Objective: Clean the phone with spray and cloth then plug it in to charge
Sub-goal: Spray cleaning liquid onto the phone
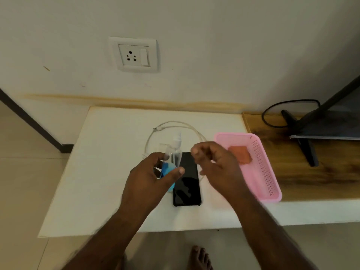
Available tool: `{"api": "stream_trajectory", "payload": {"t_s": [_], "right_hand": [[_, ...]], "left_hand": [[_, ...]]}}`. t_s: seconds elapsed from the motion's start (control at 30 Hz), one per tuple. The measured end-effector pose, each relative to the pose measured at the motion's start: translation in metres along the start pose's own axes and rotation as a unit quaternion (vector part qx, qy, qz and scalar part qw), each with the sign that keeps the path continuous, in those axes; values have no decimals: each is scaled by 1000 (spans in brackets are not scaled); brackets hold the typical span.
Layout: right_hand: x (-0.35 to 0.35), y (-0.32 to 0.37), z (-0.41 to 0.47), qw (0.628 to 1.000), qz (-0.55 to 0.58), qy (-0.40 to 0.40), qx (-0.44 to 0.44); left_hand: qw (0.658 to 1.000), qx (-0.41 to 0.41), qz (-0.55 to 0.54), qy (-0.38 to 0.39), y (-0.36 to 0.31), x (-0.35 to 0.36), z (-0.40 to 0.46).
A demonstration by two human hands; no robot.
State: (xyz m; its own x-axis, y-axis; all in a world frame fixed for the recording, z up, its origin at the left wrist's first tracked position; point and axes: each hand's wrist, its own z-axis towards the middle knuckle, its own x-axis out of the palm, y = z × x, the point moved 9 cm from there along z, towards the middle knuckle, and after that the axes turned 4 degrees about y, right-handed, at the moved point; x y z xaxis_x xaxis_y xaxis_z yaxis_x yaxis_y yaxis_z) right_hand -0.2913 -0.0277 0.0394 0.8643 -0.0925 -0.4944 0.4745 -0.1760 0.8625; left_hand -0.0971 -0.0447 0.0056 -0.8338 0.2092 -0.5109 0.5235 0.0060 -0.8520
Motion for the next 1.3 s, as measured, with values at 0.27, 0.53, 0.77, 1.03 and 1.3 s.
{"api": "stream_trajectory", "payload": {"t_s": [0.27, 0.53, 0.77, 1.03, 1.3], "right_hand": [[46, 5, -1, 991, 110, 74, -5], [14, -14, 10, 991, 130, -24, 25], [13, -39, 11, 995, -57, -30, 81], [35, -74, 9, 974, -115, 73, 181], [38, -94, 17, 969, -58, 71, 229]], "left_hand": [[999, 9, 32, -15, -4, 2, 0], [994, 14, 54, 93, -4, 26, 1], [986, -131, -79, 69, 33, 31, 7], [957, -228, -135, 115, 45, 51, 5], [946, -250, -175, 112, 46, 60, 4]]}}
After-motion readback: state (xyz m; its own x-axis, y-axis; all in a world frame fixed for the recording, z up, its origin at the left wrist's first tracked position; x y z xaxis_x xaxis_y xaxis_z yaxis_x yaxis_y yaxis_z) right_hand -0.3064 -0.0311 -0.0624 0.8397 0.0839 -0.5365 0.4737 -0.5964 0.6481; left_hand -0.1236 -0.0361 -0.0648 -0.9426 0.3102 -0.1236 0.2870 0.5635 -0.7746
